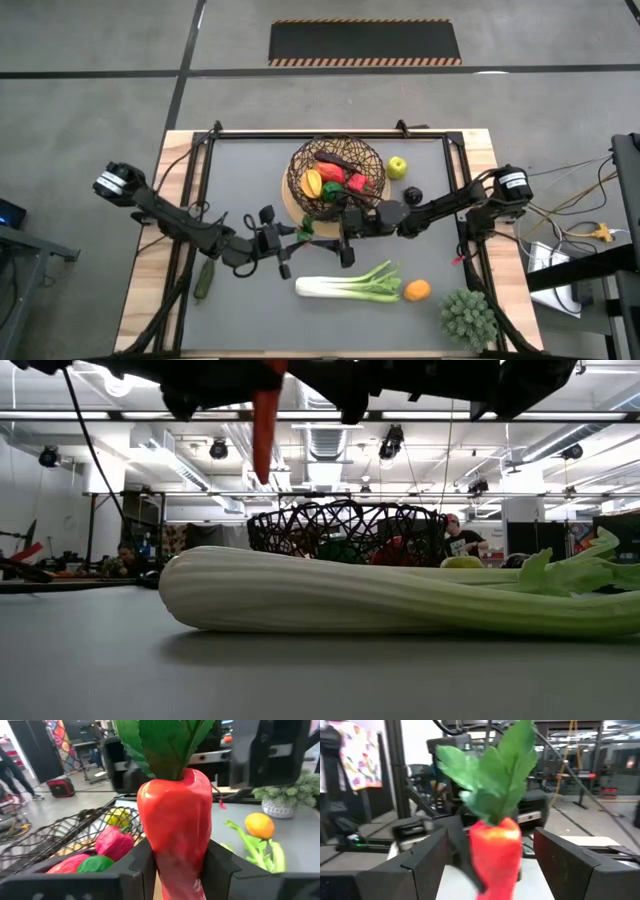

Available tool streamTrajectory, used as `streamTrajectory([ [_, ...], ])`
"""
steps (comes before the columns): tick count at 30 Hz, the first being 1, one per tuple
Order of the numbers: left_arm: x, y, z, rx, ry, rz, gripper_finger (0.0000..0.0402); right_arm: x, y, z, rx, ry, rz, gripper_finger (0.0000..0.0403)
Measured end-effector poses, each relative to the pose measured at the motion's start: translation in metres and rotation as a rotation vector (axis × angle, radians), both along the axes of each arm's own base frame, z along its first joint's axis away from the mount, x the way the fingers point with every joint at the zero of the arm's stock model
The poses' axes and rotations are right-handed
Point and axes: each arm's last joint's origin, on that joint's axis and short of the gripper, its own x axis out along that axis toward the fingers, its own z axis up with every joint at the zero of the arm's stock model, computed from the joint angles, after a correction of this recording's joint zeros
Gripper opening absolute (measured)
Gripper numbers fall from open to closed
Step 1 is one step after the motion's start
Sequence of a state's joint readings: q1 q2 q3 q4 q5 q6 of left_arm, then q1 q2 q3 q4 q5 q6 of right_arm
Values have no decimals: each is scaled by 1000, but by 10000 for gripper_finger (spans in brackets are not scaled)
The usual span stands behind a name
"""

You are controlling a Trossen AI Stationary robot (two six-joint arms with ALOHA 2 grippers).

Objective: Build produce basket
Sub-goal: Put the carrot into the basket

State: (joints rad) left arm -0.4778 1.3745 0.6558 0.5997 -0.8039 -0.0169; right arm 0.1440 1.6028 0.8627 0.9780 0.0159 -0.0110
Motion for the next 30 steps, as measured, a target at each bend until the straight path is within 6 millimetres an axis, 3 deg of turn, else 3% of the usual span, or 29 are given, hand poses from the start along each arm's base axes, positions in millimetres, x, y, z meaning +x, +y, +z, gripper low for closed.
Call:
streamTrajectory([
  [10, 17, 9, -7, -20, -19, -27, 95, 0, 0, -4, -17, 37, -13, 259],
  [21, 18, 10, -8, 3, -5, -30, 97, 1, 0, -5, -31, 51, -13, 121],
  [25, 17, 11, -9, 7, -1, -31, 117, 1, 0, -6, -34, 54, -13, 119],
  [30, 17, 11, -10, 10, 1, -30, 170, 1, 0, -6, -19, 58, -11, 119],
])
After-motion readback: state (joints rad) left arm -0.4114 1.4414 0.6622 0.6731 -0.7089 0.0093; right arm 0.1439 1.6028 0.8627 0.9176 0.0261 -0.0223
